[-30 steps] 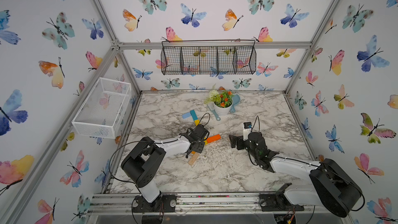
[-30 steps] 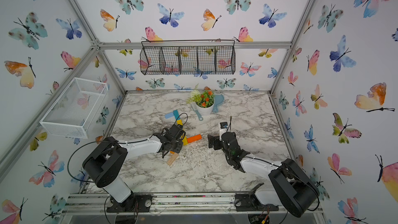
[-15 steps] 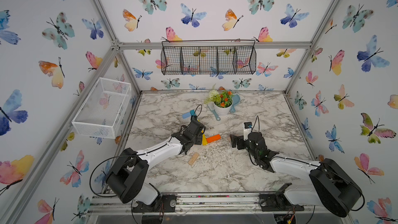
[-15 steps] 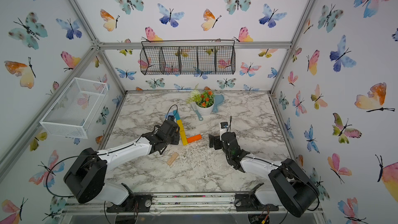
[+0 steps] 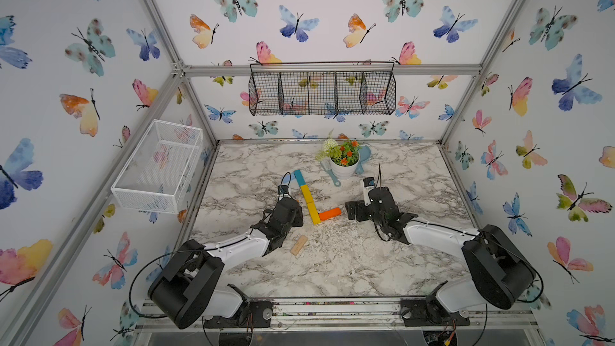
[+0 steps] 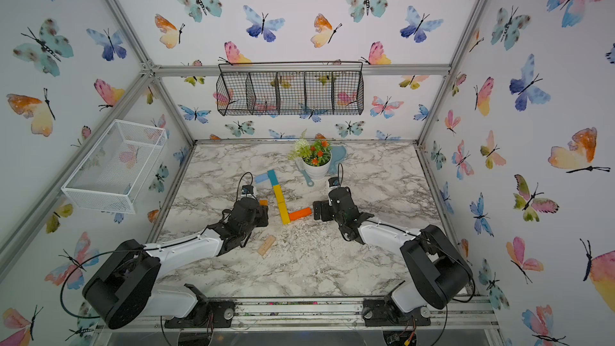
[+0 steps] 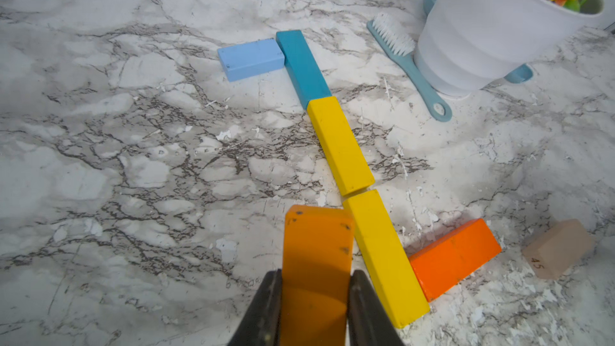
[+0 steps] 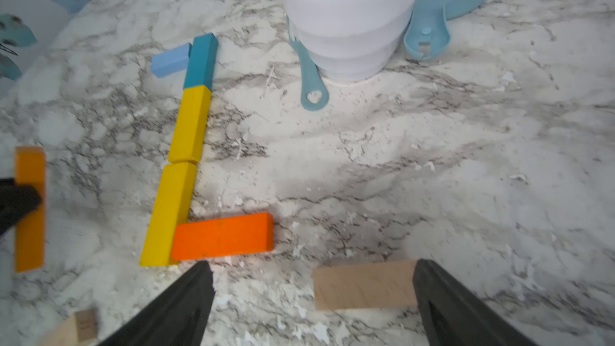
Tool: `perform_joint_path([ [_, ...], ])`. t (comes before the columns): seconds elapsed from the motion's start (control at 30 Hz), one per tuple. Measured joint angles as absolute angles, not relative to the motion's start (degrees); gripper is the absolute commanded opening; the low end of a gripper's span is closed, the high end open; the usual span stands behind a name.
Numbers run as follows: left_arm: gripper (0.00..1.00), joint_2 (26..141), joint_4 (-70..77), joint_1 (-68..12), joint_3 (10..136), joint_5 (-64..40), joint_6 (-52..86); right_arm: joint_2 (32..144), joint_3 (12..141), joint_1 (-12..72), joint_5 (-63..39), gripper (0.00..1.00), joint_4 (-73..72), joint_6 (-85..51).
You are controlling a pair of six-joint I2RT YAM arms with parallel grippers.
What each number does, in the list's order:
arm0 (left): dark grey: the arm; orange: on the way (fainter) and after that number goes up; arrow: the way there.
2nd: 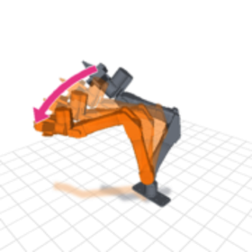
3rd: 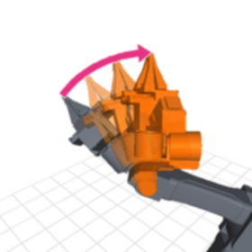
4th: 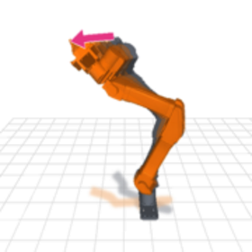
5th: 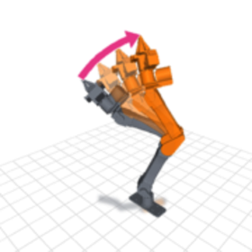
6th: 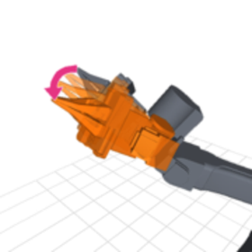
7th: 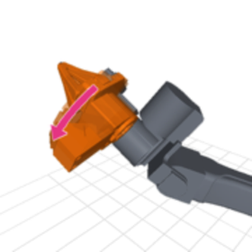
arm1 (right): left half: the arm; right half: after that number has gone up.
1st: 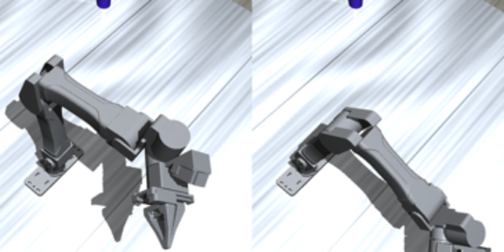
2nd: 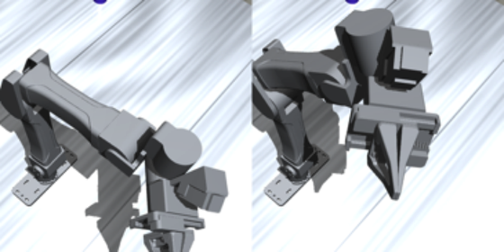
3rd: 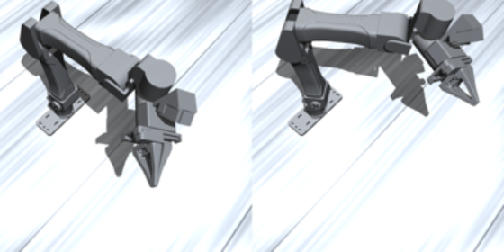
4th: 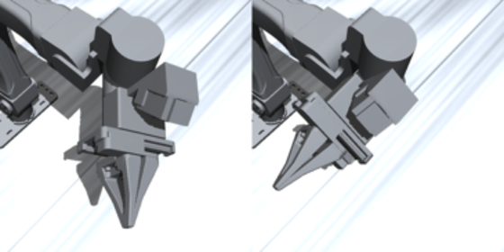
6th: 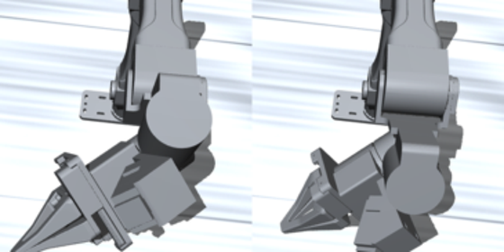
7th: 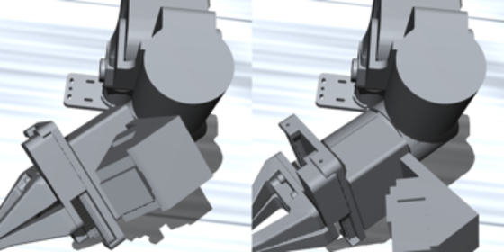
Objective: Assemble a giraffe with building blocks
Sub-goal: Adjust the building block at the center of the board.
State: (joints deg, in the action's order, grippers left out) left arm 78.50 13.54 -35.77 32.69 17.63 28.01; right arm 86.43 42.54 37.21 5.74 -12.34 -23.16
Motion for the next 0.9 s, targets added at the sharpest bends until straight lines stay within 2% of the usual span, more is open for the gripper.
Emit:
perform_joint_path([
  [0.3,0.21,79.2,16.0,-35.7,35.7,14.4,27.9,97.5,53.7,37.2,-1.9,0.99,-4.9,-33.6],
  [0.63,0.21,79.0,16.0,-35.7,35.5,12.7,27.9,102.3,54.1,37.2,-5.4,0.99,-2.5,-37.2],
  [0.9,0.21,79.0,16.0,-35.7,35.5,11.5,27.9,99.8,49.8,37.2,-5.6,1.00,-5.6,-38.7],
])
